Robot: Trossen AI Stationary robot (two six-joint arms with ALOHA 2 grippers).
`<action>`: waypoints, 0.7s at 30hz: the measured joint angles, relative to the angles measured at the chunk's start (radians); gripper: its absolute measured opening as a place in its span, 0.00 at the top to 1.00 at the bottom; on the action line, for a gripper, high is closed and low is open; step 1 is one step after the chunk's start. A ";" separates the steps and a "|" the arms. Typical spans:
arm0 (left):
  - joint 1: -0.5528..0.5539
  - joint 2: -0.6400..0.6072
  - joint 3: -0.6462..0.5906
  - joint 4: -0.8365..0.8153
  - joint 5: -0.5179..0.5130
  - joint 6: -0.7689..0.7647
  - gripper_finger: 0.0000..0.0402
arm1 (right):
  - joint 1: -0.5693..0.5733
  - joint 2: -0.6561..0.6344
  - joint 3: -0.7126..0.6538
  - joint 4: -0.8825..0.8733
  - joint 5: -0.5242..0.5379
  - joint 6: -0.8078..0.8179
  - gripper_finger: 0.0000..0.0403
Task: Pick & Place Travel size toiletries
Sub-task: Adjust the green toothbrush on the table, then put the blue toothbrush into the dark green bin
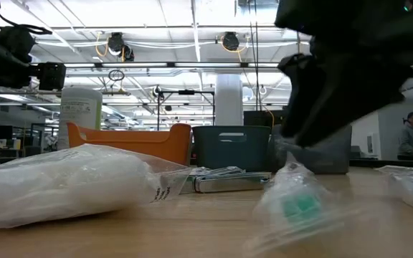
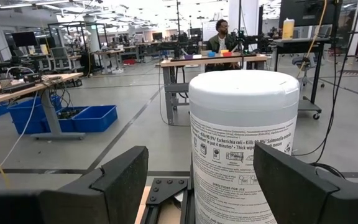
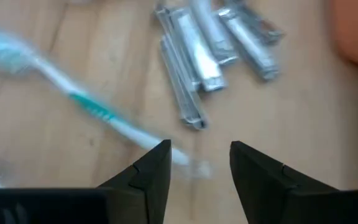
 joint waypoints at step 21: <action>0.000 0.000 0.000 0.000 0.000 0.000 0.29 | 0.118 -0.024 -0.176 0.416 -0.263 -0.039 0.57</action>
